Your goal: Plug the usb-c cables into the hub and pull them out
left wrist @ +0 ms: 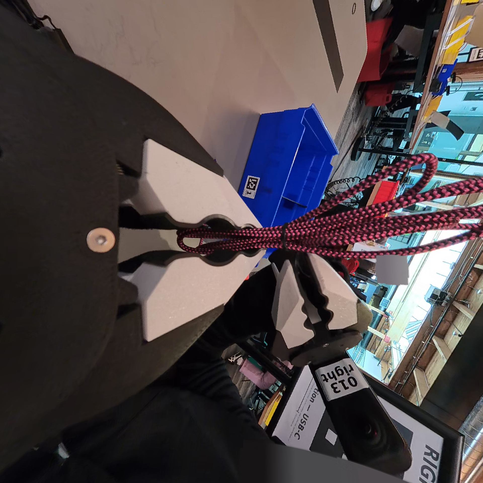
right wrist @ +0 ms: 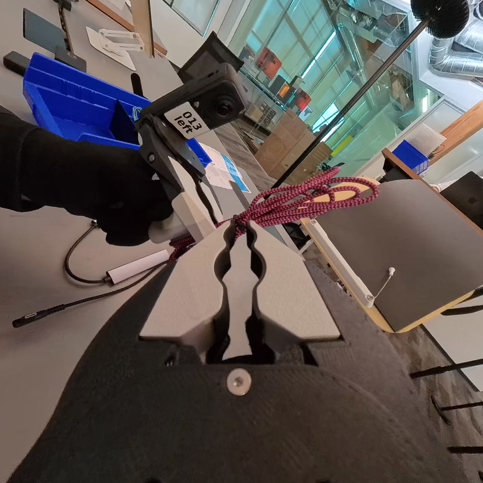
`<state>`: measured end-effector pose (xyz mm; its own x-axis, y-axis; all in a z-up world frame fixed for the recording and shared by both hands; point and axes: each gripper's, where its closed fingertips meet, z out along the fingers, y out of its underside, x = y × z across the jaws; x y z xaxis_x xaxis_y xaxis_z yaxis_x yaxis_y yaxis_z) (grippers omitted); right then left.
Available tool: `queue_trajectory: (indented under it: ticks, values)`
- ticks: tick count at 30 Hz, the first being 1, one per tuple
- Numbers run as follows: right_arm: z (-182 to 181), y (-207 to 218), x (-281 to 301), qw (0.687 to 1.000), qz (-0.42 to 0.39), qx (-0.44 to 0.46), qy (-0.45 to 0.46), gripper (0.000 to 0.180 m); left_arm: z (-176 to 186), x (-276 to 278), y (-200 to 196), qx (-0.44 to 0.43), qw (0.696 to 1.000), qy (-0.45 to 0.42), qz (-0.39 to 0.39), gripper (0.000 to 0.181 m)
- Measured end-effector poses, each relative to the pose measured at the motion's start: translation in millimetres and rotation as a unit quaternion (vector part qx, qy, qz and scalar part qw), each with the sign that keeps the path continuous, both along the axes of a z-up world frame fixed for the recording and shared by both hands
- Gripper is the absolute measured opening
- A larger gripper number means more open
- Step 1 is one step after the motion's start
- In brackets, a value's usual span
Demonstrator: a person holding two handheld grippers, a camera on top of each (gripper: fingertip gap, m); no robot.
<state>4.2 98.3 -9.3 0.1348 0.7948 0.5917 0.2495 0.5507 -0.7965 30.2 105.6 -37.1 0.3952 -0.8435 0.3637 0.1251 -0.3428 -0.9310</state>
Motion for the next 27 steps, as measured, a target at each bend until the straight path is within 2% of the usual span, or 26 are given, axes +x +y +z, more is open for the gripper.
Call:
queue_trajectory:
  ticks: [5,11,23,27]
  values:
    - [4.5,-2.8,3.2,1.0,0.011,-0.009,0.01,0.0,-3.0,-0.8,1.0,-0.003,1.0,0.003,0.002,0.004]
    - [0.7,-5.0,2.0,0.999,0.025,-0.021,0.006,0.004,-4.0,-1.5,1.2,-0.004,1.0,0.002,0.002,0.004]
    - [-1.7,-5.2,0.4,1.0,0.008,0.001,-0.013,0.0,-7.5,0.5,2.7,-0.005,1.0,0.008,0.002,0.004]
    - [-5.0,-5.2,-7.2,0.999,-0.002,0.009,-0.035,0.0,-15.1,3.3,5.0,-0.003,0.999,0.037,0.015,0.004]
